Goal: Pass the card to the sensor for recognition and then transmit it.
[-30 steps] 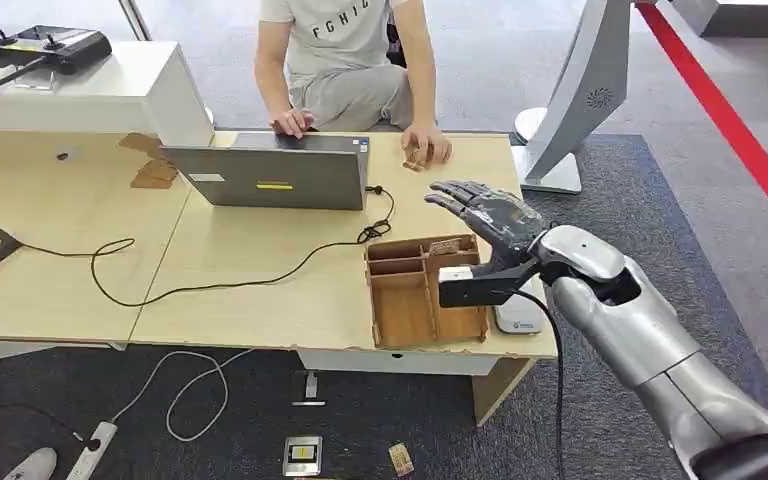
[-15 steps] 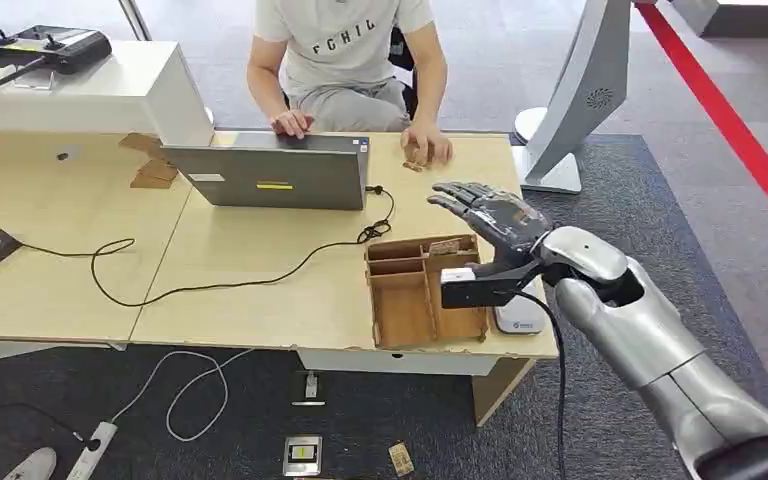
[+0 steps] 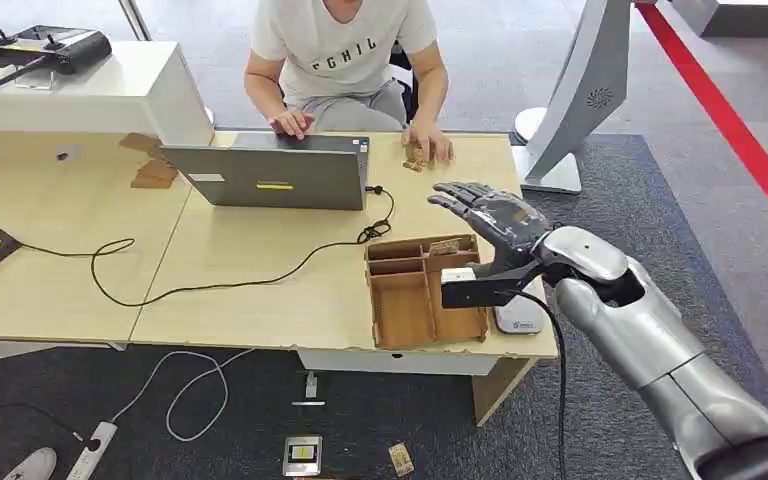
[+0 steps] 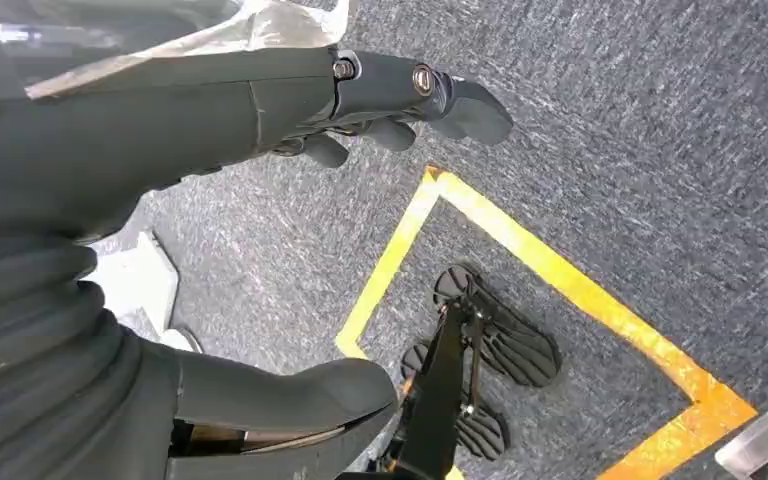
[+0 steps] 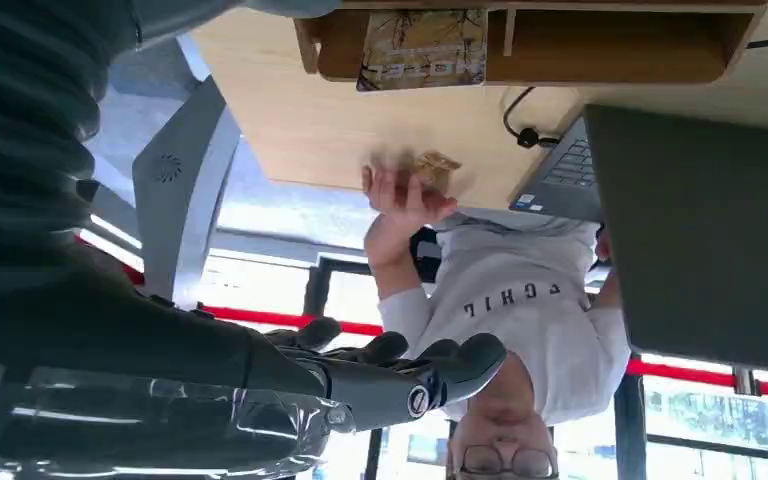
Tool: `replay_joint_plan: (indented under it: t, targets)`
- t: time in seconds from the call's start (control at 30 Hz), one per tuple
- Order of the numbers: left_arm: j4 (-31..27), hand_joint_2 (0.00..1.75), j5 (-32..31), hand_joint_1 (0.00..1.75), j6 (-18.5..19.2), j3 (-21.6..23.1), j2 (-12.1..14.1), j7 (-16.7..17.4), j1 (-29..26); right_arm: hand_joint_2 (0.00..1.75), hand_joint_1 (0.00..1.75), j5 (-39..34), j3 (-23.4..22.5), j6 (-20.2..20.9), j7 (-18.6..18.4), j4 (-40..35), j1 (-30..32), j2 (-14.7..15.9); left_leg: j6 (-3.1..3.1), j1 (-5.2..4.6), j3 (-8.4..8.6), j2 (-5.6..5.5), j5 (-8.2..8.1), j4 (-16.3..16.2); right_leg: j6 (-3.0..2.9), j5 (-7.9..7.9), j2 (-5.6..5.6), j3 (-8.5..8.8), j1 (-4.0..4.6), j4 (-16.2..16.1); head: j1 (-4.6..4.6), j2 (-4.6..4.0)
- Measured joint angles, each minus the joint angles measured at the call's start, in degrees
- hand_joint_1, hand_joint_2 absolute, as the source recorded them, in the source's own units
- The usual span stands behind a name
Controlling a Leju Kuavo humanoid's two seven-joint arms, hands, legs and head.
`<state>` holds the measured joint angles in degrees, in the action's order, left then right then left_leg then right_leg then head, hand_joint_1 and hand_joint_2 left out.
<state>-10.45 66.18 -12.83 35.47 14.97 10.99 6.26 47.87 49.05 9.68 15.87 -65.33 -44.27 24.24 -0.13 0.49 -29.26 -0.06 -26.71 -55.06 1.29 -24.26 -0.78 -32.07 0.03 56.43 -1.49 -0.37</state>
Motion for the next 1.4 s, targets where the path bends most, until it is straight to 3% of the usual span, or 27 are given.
replay_joint_plan:
  t: [0.6,0.97,1.1,1.4]
  targets:
    - [0.0,1.75,0.8,0.0,0.0,1.3,0.0,-0.3,0.1,1.75,0.0,1.1,0.0,0.4,0.2,0.9,0.1,-1.0,0.0,0.0,-0.01,0.0,0.0,0.0,0.0,0.0,-0.01,0.0,0.0,0.0,0.0,-0.02]
    - [0.0,1.75,0.9,0.0,0.7,1.4,0.0,-0.4,0.1,1.75,0.0,4.1,-0.1,-1.0,2.5,7.5,-1.9,-1.9,0.0,0.0,-0.03,-0.01,0.0,0.0,0.0,0.0,0.0,-0.01,0.0,0.0,0.0,0.0]
    - [0.0,1.75,1.0,0.0,0.8,1.4,0.0,-0.3,0.1,1.75,0.0,4.7,-0.1,0.6,2.4,8.8,-3.5,-1.8,0.0,0.0,-0.03,-0.01,0.0,0.0,0.0,0.0,0.0,-0.02,0.0,0.0,0.02,0.0]
    - [0.0,1.75,1.0,0.0,1.4,2.4,0.5,0.0,0.0,1.75,0.0,4.4,-0.5,8.3,-1.8,6.6,-4.4,0.8,0.0,-0.01,-0.02,-0.01,0.0,0.0,0.0,0.0,0.0,-0.03,-0.01,0.0,0.0,0.0]
